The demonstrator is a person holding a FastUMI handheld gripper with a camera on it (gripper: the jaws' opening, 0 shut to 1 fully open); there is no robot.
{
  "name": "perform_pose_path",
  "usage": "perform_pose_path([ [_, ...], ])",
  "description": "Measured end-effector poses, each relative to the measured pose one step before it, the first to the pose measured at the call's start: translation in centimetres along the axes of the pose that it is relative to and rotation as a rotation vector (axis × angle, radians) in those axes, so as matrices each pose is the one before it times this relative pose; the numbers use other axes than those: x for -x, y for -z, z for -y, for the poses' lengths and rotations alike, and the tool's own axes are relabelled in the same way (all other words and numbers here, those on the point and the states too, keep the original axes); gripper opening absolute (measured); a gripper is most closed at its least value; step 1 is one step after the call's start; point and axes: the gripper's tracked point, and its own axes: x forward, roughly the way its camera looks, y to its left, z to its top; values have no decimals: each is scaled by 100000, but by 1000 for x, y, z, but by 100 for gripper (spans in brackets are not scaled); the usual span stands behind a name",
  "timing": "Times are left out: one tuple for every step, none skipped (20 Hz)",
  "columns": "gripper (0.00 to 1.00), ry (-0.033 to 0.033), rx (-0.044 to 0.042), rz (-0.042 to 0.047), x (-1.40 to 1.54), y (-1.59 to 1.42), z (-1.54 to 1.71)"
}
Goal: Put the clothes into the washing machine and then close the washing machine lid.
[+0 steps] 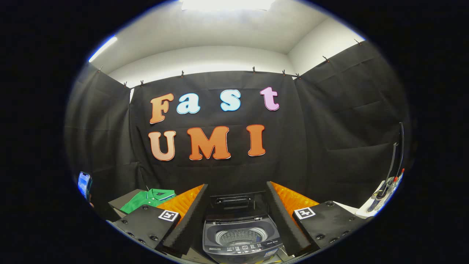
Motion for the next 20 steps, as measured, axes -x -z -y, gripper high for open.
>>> perform_pose_path([
  [99,236,-204,-297,-77,159,157],
  [99,230,-240,-387,-92,170,83],
  [99,94,-354,-200,-149,68,16],
  [99,93,-373,-60,85,-2,159],
  [99,121,-297,-91,100,5,-47],
  [99,76,-166,-112,-84,44,117],
  [99,144,-76,-74,-195,31,120],
  [99,168,22,53,67,-2,17],
  [99,228,123,88,154,-50,101],
  [99,257,239,60,67,-51,184],
  [99,270,213,60,-72,-10,174],
  [99,180,87,125,-39,-52,22],
  [99,154,-169,93,-11,95,103],
  [99,-63,-370,-48,-22,-109,-2],
  [99,-195,-355,-130,-128,68,-150],
  [99,-15,-246,-14,110,21,17],
  [99,-122,-42,93,-35,27,-4],
  [99,-42,24,255,-116,-114,-94],
  [99,-171,-52,469,-41,-98,-70],
  [99,-245,304,111,-97,-29,46],
])
